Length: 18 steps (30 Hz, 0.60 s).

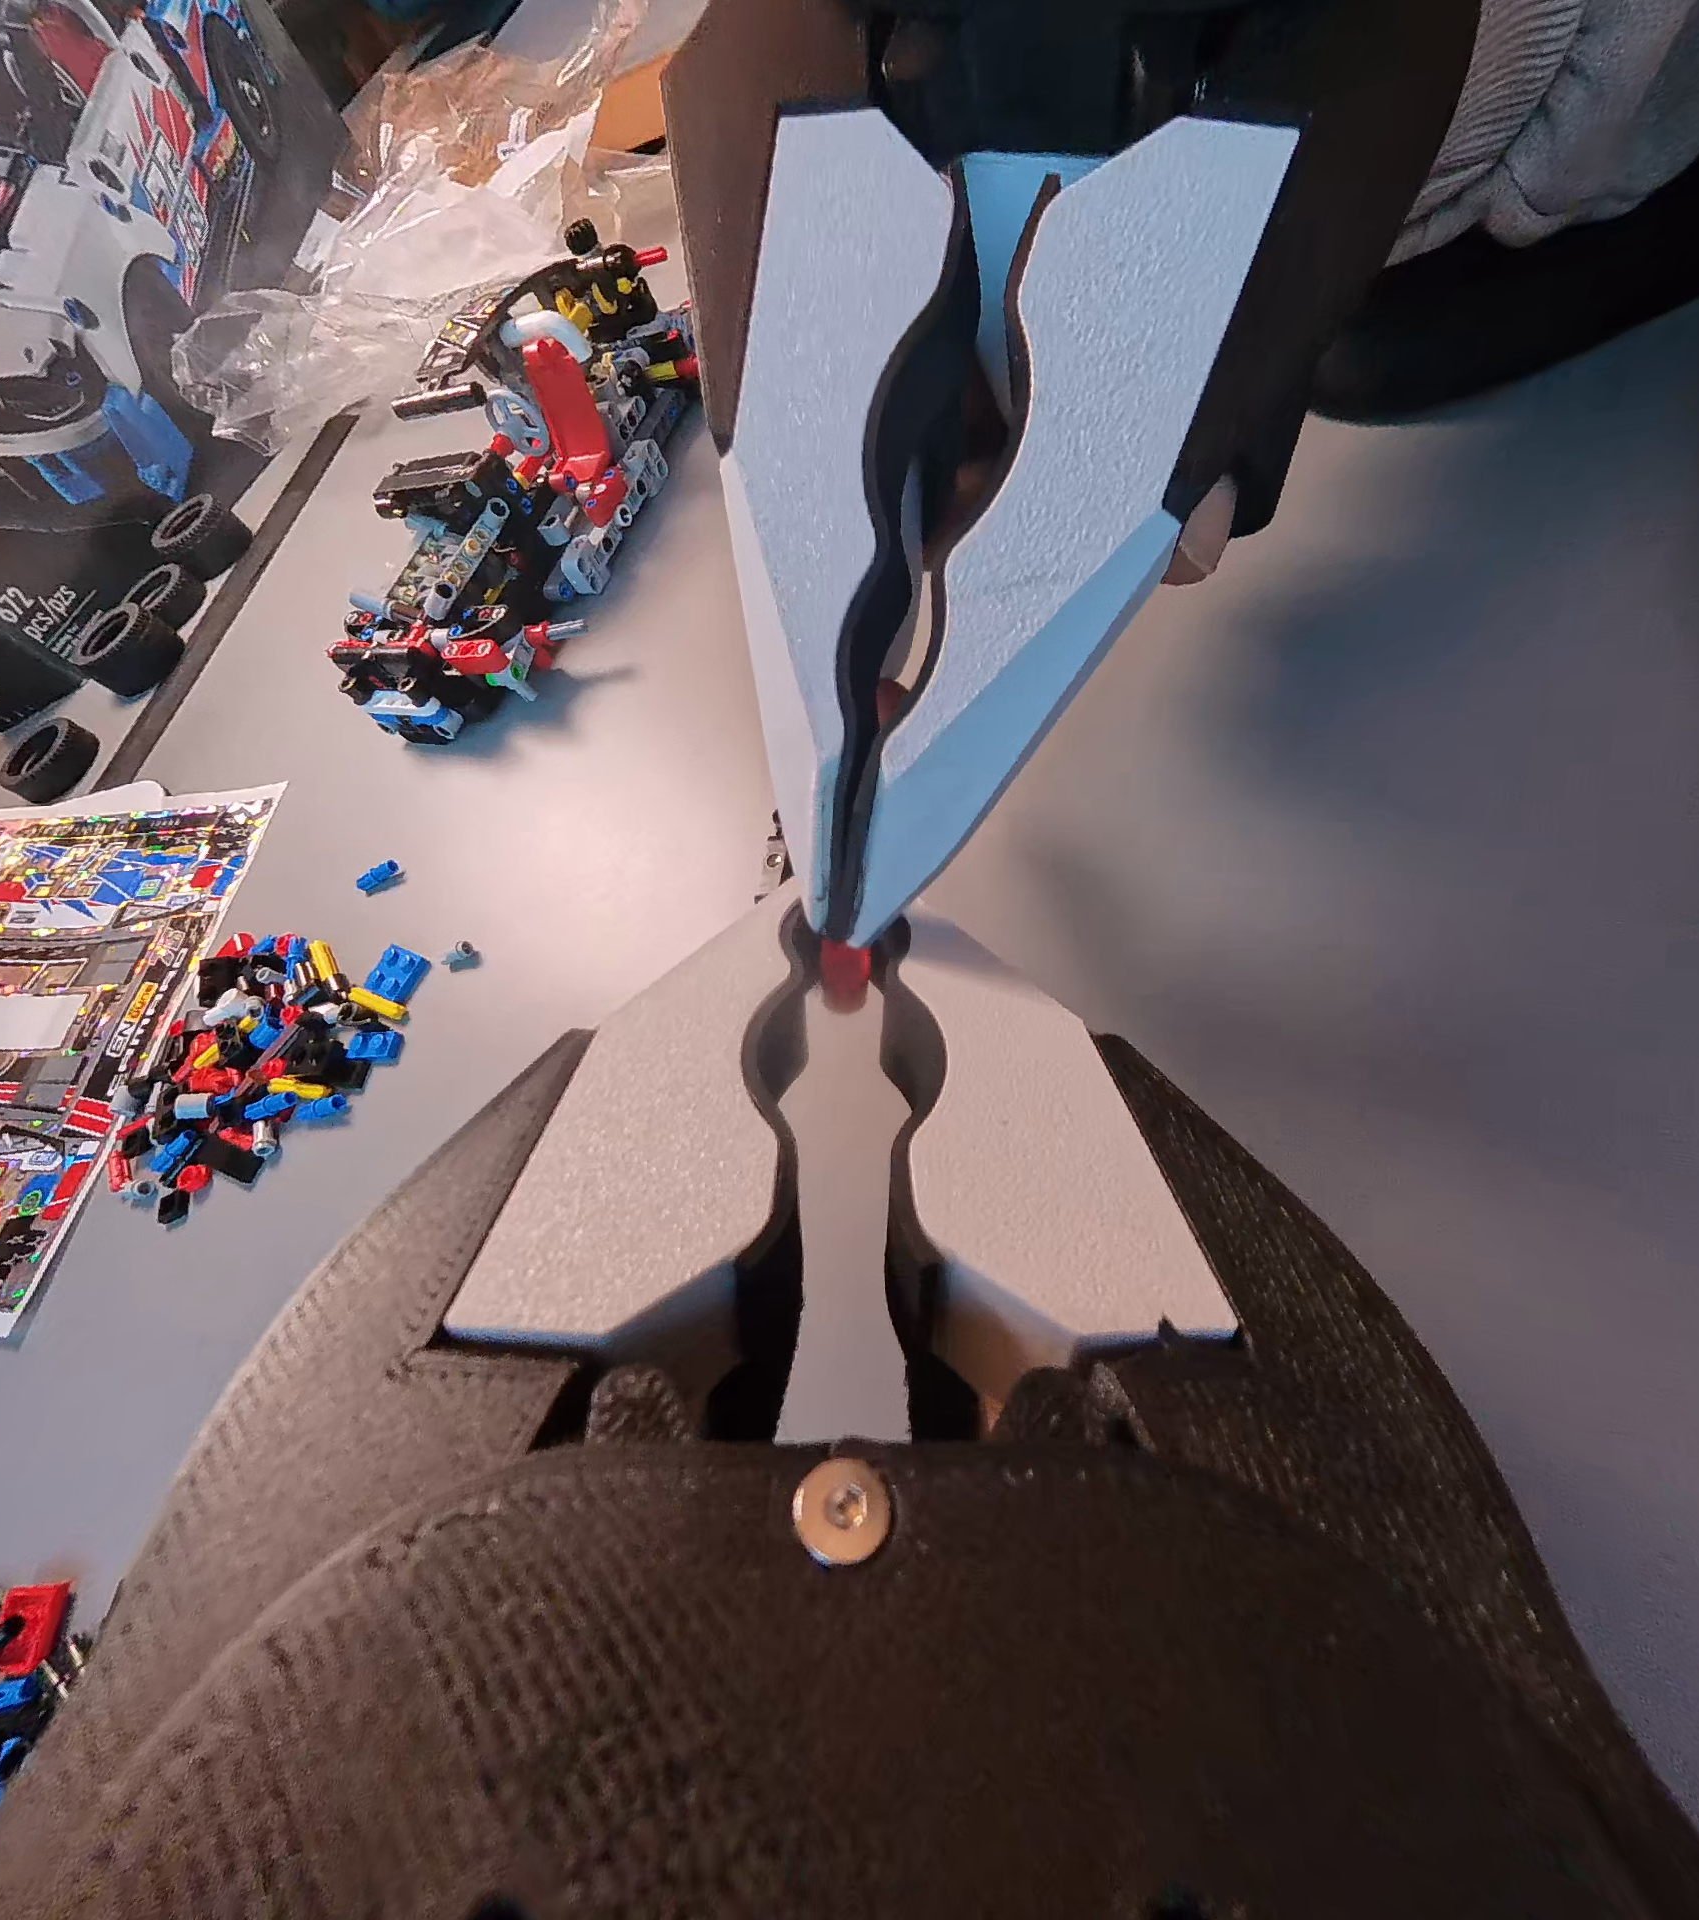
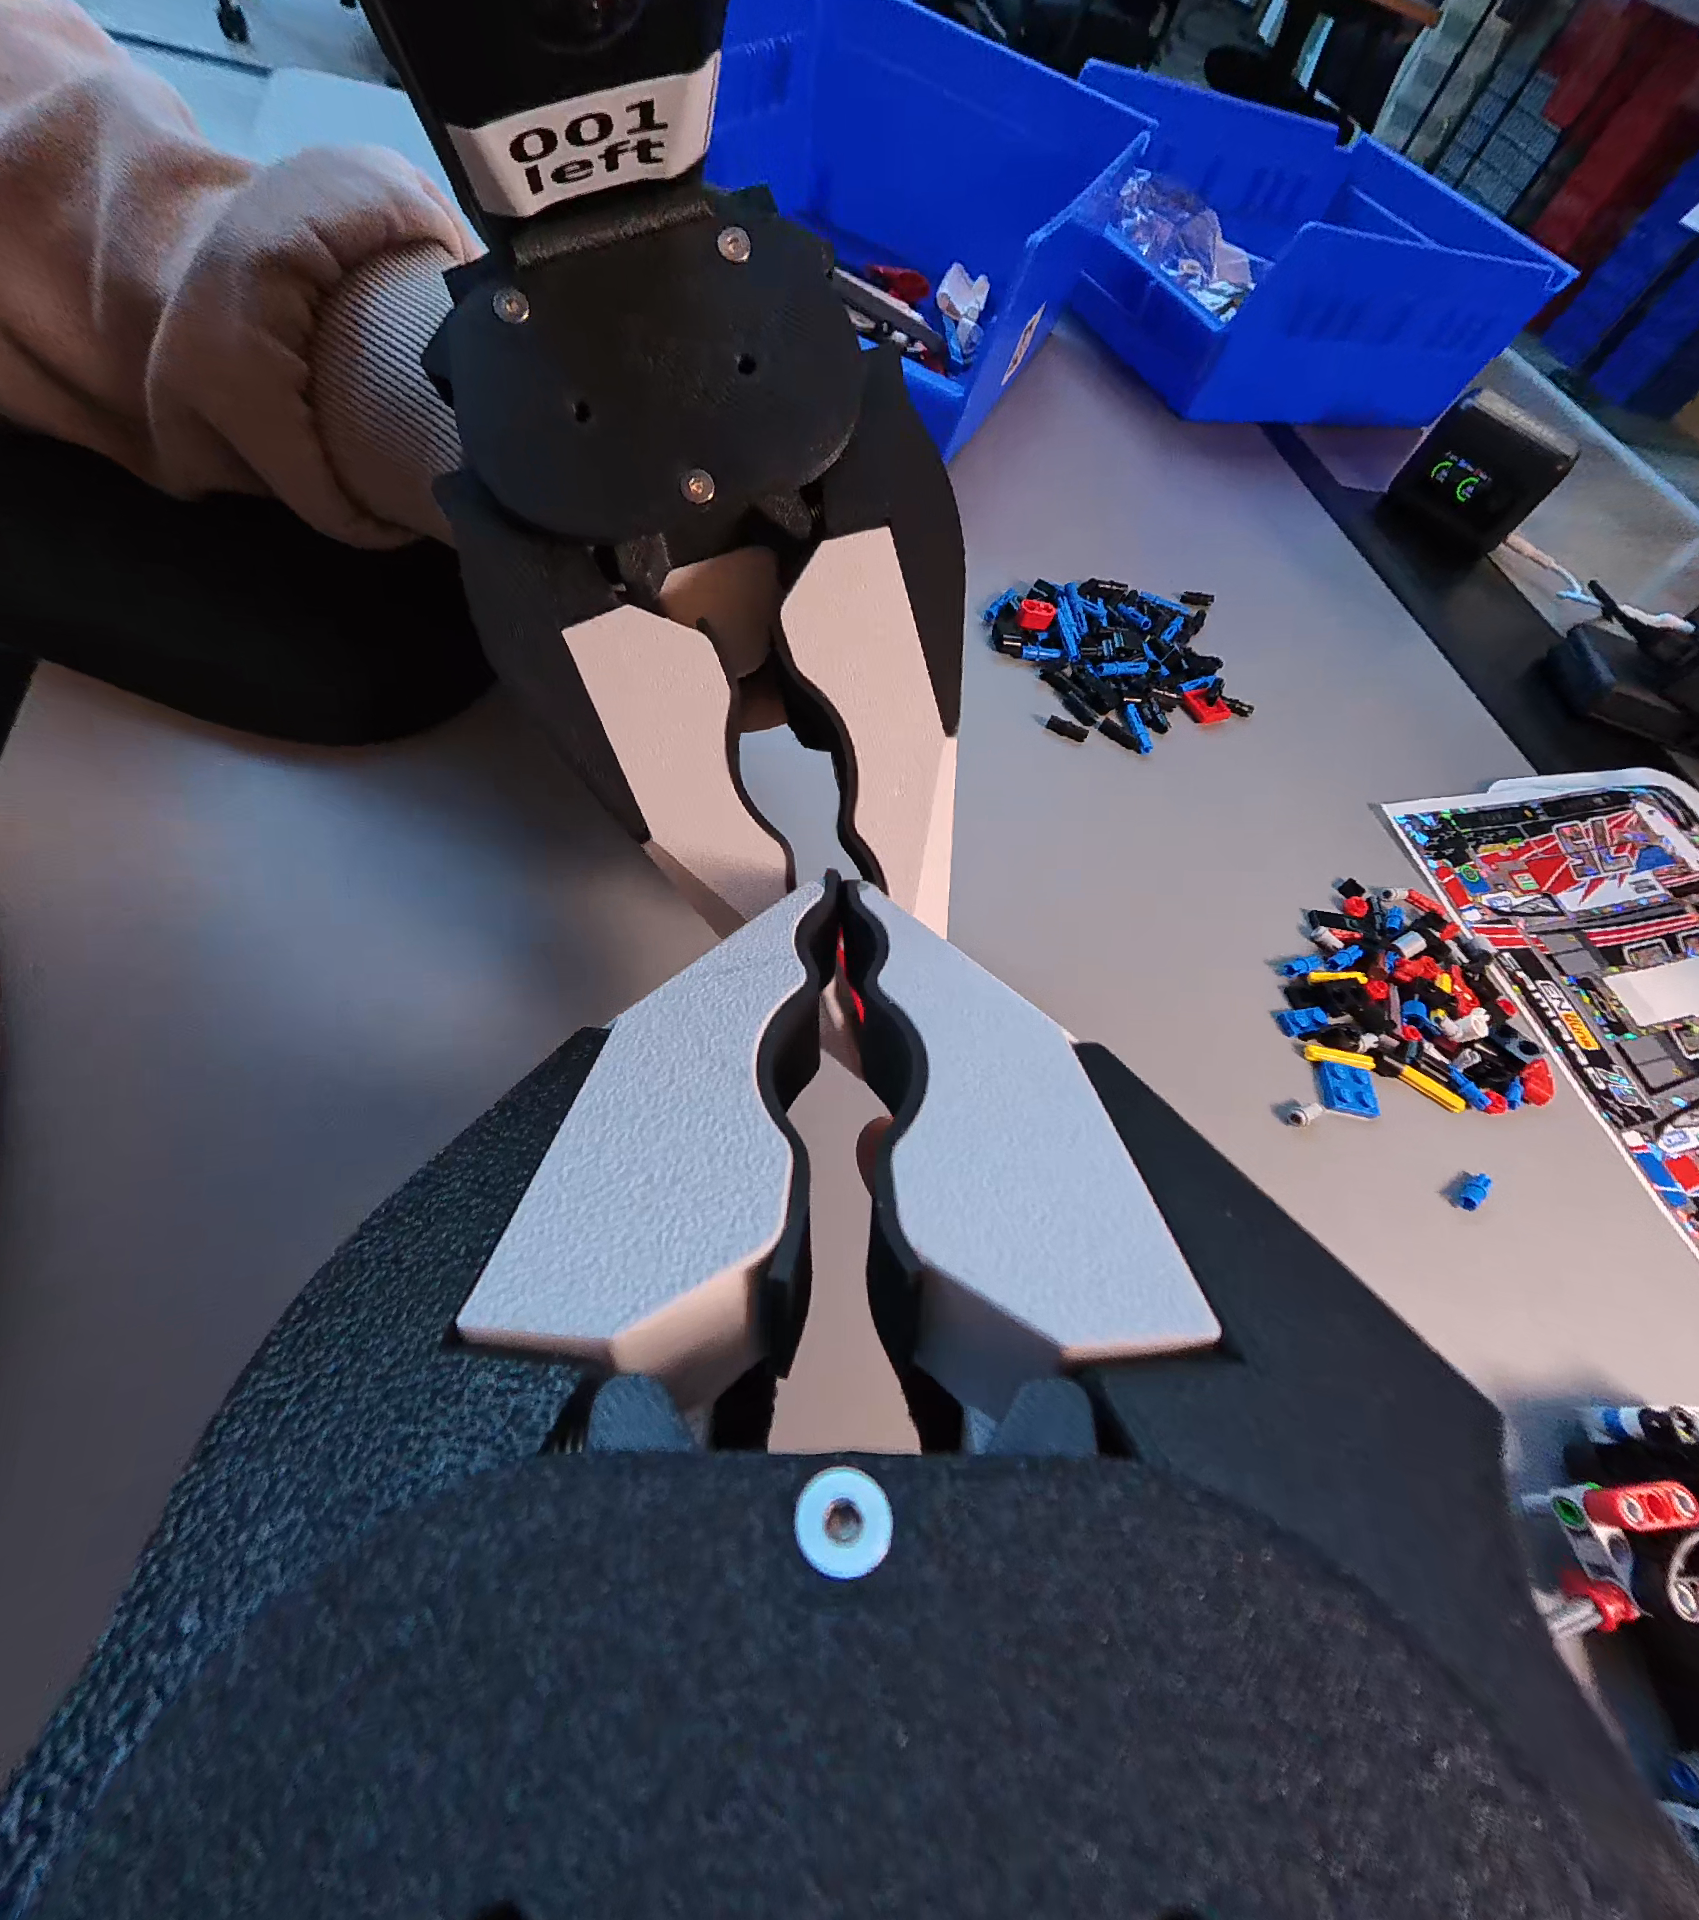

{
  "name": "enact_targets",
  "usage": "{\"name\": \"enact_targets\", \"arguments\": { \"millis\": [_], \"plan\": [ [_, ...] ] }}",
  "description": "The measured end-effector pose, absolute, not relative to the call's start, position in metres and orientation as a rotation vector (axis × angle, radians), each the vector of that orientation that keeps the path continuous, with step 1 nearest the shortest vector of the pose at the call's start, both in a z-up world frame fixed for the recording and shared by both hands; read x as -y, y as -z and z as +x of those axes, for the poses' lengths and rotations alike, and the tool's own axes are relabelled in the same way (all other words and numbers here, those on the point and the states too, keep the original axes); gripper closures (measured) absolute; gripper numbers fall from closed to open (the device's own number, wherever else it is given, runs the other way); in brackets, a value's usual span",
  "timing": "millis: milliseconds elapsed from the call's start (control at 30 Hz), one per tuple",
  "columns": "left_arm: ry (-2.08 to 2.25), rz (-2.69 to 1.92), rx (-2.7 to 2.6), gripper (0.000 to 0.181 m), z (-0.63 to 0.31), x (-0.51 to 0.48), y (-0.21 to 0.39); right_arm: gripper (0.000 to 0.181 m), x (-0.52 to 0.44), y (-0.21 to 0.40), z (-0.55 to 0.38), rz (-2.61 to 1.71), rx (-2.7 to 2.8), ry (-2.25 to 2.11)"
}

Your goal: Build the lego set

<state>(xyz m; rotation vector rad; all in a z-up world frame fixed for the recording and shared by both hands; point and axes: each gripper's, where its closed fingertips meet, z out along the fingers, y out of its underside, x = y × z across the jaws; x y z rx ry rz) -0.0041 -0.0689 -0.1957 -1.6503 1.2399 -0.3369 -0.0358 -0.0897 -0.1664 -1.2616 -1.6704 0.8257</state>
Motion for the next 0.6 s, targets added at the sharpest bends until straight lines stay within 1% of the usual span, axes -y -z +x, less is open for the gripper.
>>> {"name": "enact_targets", "arguments": {
  "millis": [100,200,267,333,367,433,467,533,600],
  "plan": [
    [0.375,-1.663,-1.227,0.176,-0.004,0.069,0.197,0.181,0.086,0.167,-0.034,-1.237,1.678,-0.782],
    [0.448,-1.655,-1.194,0.176,-0.008,0.070,0.190,0.181,0.070,0.149,-0.021,-1.241,1.595,-0.819],
    [0.504,-1.631,-1.180,0.176,-0.009,0.074,0.185,0.168,0.061,0.153,-0.008,-1.286,1.625,-0.855],
    [0.510,-1.616,-1.187,0.176,-0.011,0.075,0.183,0.148,0.059,0.168,0.002,-1.338,1.705,-0.888],
    [0.514,-1.608,-1.199,0.176,-0.010,0.077,0.183,0.145,0.062,0.174,0.005,-1.346,1.733,-0.915],
    [0.529,-1.591,-1.224,0.176,-0.007,0.082,0.183,0.148,0.066,0.182,0.004,-1.342,1.762,-0.925],
    [0.522,-1.586,-1.239,0.176,-0.006,0.083,0.184,0.153,0.070,0.186,0.002,-1.324,1.787,-0.908],
    [0.496,-1.587,-1.261,0.176,-0.004,0.085,0.186,0.175,0.076,0.192,0.000,-1.262,1.852,-0.854],
    [0.490,-1.594,-1.261,0.176,-0.006,0.084,0.187,0.176,0.076,0.193,-0.001,-1.216,1.876,-0.805]
  ]
}}
